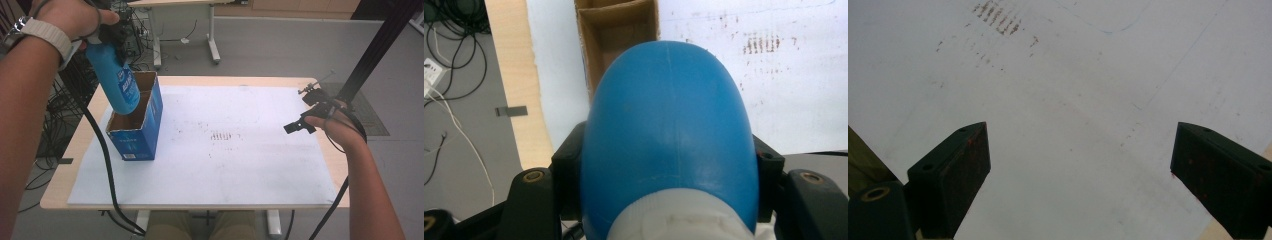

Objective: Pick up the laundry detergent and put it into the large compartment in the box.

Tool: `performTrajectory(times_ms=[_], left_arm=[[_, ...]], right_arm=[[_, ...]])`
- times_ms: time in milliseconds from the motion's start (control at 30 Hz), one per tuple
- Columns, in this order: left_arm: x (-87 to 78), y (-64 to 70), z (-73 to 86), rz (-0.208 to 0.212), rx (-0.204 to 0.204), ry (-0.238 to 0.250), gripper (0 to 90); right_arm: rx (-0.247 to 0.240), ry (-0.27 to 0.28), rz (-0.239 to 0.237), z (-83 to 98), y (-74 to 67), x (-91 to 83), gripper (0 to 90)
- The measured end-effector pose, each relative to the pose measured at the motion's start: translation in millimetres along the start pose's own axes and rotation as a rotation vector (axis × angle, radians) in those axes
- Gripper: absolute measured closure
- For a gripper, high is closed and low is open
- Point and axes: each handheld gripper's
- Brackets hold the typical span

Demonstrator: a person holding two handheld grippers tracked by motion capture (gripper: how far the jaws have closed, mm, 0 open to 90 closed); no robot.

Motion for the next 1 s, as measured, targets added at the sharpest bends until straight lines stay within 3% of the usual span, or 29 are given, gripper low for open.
performTrajectory(times_ms=[1000], left_arm=[[32.8, -13.1, -15.5, -0.01, -0.026, -0.009, 38.0]], right_arm=[[0.017, -0.005, -0.004, 2.8, 5.7, 6.9, 8.6]])
Point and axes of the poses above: each handheld gripper's, and its own axes: x roughly forward along the jaws, z roughly out of its underside, y roughly to its right, and after that the axes turned 3 degrees about -y, right-handed
